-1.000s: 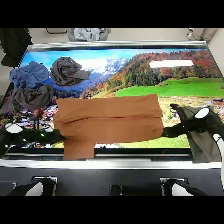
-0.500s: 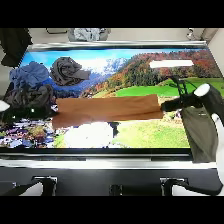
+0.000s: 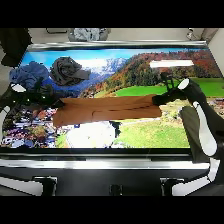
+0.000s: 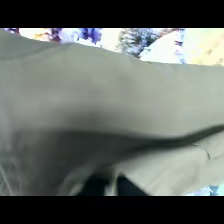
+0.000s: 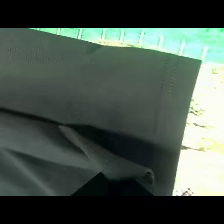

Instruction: Fold the shirts.

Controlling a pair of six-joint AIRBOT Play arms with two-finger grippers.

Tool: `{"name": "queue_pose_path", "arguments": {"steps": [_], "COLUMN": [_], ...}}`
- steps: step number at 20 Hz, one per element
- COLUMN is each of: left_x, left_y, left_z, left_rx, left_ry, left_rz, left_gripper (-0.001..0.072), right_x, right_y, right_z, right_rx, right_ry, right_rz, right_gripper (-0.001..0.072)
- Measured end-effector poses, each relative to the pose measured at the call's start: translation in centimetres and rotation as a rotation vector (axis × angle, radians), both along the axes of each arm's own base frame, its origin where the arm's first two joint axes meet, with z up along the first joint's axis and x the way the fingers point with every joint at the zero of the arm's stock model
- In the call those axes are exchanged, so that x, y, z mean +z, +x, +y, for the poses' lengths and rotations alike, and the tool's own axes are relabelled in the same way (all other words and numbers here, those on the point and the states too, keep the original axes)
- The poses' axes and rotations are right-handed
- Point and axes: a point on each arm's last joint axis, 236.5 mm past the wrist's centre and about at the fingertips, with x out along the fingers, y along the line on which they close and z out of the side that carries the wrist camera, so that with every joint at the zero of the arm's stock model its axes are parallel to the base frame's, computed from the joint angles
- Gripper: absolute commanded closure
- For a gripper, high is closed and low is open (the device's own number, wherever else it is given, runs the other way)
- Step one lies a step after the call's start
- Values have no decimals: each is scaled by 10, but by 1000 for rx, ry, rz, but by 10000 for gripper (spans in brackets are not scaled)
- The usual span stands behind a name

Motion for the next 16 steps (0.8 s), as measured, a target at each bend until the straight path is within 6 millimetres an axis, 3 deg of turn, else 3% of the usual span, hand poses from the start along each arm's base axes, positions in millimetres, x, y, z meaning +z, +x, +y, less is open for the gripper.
{"name": "queue_pose_path", "arguments": {"steps": [1, 2, 3, 4, 7, 10, 14, 16], "left_x": [-4, -5, -4, 0, 25, 65, 124, 154], "left_y": [2, 3, 5, 7, 12, 16, 12, 6], "left_z": [0, 2, 5, 10, 26, 39, 38, 33], "left_rx": [1, 4, 6, 7, 9, 15, 7, -1], "left_ry": [-3, -7, -10, -13, -19, -1, 34, 53], "left_rz": [11, 16, 18, 17, -4, -80, -203, -267], "left_gripper": [198, 199, 200, 201, 202, 201, 201, 201], "right_x": [-2, -1, 2, 8, 21, 15, -5, -14], "right_y": [1, 2, 2, 3, -3, -15, -20, -16], "right_z": [2, 3, 1, -6, -42, -67, -56, -41], "right_rx": [2, 6, 15, 22, -20, -107, -155, -174], "right_ry": [1, 2, 4, 0, 28, 169, 355, 424], "right_rz": [4, 3, 3, -4, 8, 77, 161, 188], "right_gripper": [301, 127, 62, 27, 17, 1, 1, 5]}}
